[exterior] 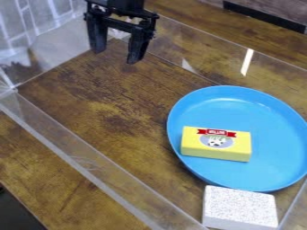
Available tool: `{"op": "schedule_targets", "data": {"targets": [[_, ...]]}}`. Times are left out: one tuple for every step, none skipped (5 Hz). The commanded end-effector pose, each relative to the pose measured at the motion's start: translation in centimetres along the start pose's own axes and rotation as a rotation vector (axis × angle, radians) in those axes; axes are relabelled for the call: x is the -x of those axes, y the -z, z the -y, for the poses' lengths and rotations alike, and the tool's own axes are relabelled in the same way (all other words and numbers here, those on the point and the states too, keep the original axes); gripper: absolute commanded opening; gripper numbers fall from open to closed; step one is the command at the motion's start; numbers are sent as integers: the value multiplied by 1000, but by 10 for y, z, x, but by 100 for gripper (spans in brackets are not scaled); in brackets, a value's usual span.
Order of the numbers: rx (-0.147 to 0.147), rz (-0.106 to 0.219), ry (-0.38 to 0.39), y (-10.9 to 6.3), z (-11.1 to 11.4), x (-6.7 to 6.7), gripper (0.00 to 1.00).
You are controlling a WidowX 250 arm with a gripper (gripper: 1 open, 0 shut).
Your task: Put the yellow block in the blue tray
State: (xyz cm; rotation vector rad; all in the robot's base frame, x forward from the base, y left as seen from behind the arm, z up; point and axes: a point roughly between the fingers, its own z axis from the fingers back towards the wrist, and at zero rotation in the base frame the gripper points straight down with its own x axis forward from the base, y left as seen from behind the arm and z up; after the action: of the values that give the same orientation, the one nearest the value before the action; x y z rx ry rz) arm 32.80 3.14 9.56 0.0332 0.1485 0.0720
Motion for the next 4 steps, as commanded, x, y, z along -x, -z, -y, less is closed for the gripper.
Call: {"op": "schedule_targets", "data": {"targets": [[-1, 48, 31, -3, -1, -6, 100], [-3, 32, 114, 13, 5, -6, 100], [-5, 20, 212, 22, 25, -4, 100], [-10, 28, 352, 27, 56, -13, 100]]}}
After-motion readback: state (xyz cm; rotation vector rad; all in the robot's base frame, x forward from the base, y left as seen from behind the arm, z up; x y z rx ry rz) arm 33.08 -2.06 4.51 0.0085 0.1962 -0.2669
